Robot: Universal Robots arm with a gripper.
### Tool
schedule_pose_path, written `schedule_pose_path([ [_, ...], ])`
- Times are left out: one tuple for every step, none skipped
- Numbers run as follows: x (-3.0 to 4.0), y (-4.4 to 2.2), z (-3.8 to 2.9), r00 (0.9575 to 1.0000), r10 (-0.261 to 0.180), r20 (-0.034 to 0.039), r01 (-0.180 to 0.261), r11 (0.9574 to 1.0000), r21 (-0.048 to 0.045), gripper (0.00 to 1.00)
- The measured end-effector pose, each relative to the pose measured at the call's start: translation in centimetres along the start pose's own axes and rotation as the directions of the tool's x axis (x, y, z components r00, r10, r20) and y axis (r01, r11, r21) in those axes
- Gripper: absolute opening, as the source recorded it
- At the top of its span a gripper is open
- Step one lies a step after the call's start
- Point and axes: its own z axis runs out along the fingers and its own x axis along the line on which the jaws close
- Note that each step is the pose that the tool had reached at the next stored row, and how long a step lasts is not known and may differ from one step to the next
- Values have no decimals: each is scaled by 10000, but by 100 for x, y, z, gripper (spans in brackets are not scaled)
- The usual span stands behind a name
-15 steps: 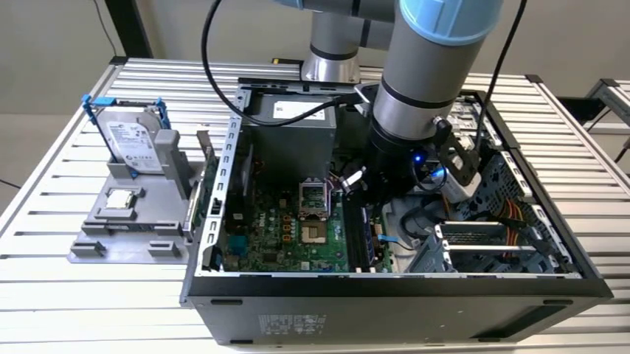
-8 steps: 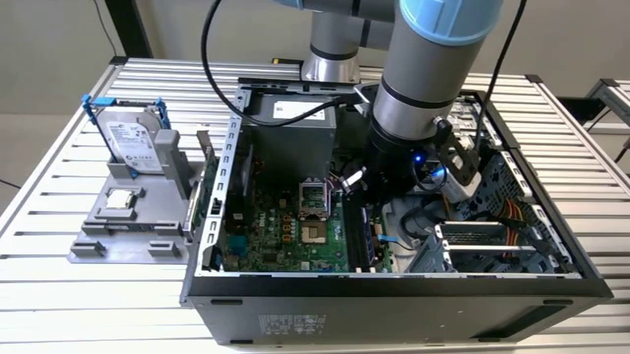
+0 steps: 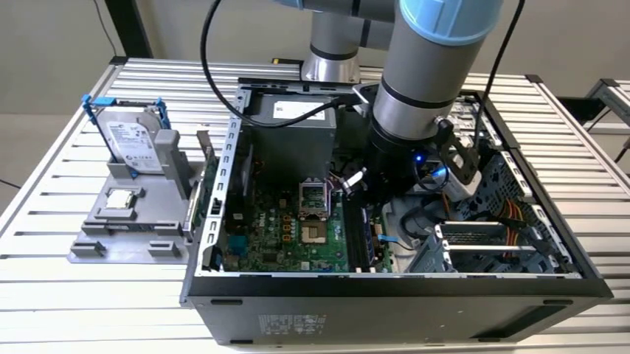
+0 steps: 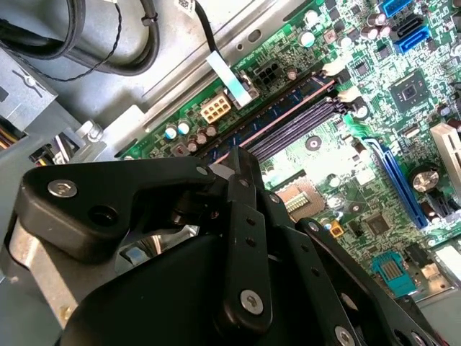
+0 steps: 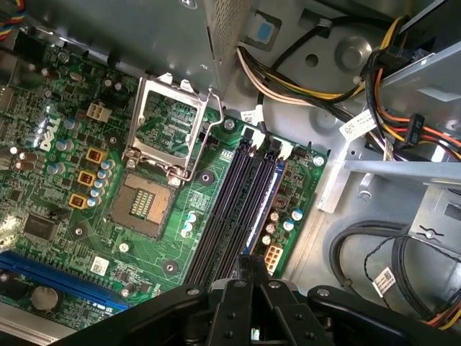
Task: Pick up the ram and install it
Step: 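Press down the ram until it locks into place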
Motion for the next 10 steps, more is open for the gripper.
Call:
schedule_pose_path([
  [0, 0, 0, 10000, -8, 0, 8, 10000, 0, 0],
  [0, 0, 0, 10000, -29, 0, 29, 10000, 0, 0],
  [0, 0, 0, 10000, -73, -1, 73, 10000, 0, 0],
  [0, 0, 0, 9999, -137, -1, 137, 9999, 0, 0],
  [0, 0, 0, 9998, -210, 0, 210, 9998, -1, 0],
  [0, 0, 0, 9996, -295, 0, 295, 9996, -2, 0],
  [0, 0, 0, 9993, -383, 0, 383, 9993, -1, 0],
  [0, 0, 0, 9989, -471, 0, 471, 9989, -3, 0],
  [0, 0, 0, 9984, -563, 0, 563, 9984, -2, 0],
  [0, 0, 0, 9979, -652, 0, 652, 9979, -2, 0],
])
